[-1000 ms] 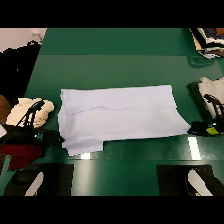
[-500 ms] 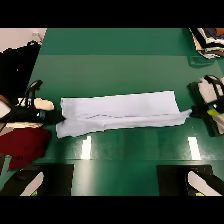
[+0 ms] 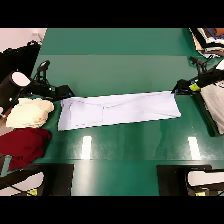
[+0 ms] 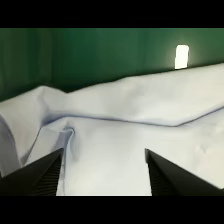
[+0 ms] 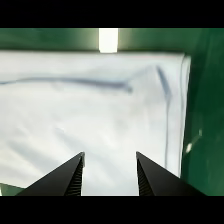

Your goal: Fold the shirts.

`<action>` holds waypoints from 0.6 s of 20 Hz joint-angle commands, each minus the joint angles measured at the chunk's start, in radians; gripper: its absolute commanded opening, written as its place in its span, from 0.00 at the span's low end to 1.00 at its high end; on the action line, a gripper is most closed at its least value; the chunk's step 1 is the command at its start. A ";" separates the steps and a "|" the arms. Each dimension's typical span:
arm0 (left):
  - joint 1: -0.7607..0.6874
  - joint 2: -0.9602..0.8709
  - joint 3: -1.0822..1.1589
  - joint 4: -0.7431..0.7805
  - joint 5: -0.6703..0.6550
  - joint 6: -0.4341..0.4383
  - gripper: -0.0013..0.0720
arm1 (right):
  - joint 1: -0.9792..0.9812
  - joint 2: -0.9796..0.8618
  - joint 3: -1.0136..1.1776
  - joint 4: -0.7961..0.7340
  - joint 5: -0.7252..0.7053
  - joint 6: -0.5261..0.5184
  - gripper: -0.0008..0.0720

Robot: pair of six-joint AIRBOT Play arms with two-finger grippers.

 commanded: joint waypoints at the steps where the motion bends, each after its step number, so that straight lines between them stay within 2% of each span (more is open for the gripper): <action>1: 0.000 -0.038 0.077 -0.001 -0.080 -0.021 0.86 | -0.064 -0.068 0.072 0.069 0.087 -0.045 0.55; 3: 0.000 -0.032 0.085 -0.044 -0.142 -0.015 0.86 | -0.134 -0.068 0.038 0.082 0.140 -0.096 0.55; 4: 0.000 -0.032 0.085 -0.067 -0.149 -0.012 0.80 | -0.168 -0.068 0.008 0.082 0.144 -0.103 0.55; 5: -0.001 -0.032 0.085 -0.083 -0.144 -0.011 0.47 | -0.202 -0.068 -0.032 0.084 0.132 -0.106 0.73; 6: -0.001 -0.032 0.085 -0.098 -0.127 -0.011 0.19 | -0.229 -0.068 -0.070 0.085 0.116 -0.111 0.81; 7: -0.001 -0.032 0.085 -0.111 -0.101 -0.011 0.05 | -0.256 -0.069 -0.109 0.085 0.102 -0.130 0.81; 12: -0.071 -0.037 0.084 -0.149 -0.009 -0.011 0.05 | -0.259 -0.112 -0.218 0.200 0.088 -0.208 0.80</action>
